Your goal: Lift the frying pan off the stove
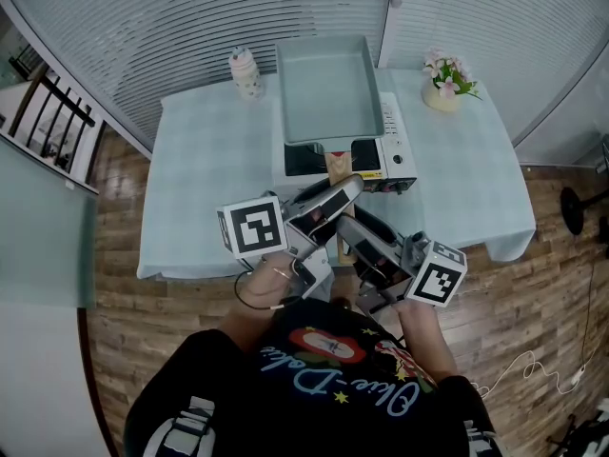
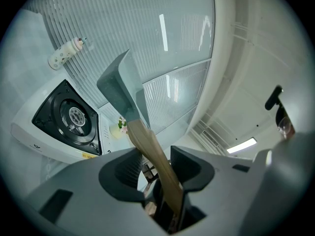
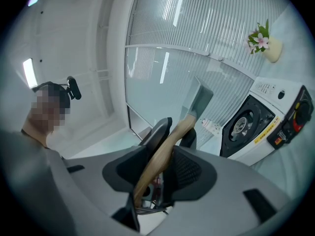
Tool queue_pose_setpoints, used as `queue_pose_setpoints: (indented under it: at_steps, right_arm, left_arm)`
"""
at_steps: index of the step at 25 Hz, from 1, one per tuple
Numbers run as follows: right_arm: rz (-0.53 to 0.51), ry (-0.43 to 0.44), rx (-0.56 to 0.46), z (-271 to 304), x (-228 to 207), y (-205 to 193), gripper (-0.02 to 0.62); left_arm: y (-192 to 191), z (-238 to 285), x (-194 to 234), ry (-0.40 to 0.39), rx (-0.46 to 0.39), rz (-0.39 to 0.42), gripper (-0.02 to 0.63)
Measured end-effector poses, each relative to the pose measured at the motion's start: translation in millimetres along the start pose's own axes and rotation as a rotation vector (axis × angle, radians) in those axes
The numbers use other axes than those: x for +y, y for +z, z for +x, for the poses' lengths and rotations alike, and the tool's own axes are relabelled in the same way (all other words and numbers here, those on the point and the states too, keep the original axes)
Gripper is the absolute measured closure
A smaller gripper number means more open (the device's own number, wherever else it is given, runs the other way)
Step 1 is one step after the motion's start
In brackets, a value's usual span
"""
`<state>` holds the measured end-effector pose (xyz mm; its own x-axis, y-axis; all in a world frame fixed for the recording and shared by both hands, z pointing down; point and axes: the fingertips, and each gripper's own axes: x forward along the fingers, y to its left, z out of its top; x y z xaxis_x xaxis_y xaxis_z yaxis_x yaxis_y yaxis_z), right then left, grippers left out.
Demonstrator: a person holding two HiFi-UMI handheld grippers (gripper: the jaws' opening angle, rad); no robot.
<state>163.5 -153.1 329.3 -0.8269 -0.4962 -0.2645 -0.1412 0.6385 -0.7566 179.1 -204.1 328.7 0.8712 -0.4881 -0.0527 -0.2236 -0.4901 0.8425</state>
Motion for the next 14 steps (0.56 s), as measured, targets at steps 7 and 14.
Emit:
queue_pose_setpoints:
  at_steps: [7,14]
  right_arm:
    - [-0.003,-0.001,0.003,-0.5,-1.5,-0.4,0.437]
    - [-0.003,0.001,0.003,-0.1,-1.7,-0.6,0.437]
  left_arm:
    - [-0.9,0.4,1.8,0.003,0.001,-0.003,0.439]
    - [-0.3,0.1,2.4,0.004,-0.003,-0.002,0.439]
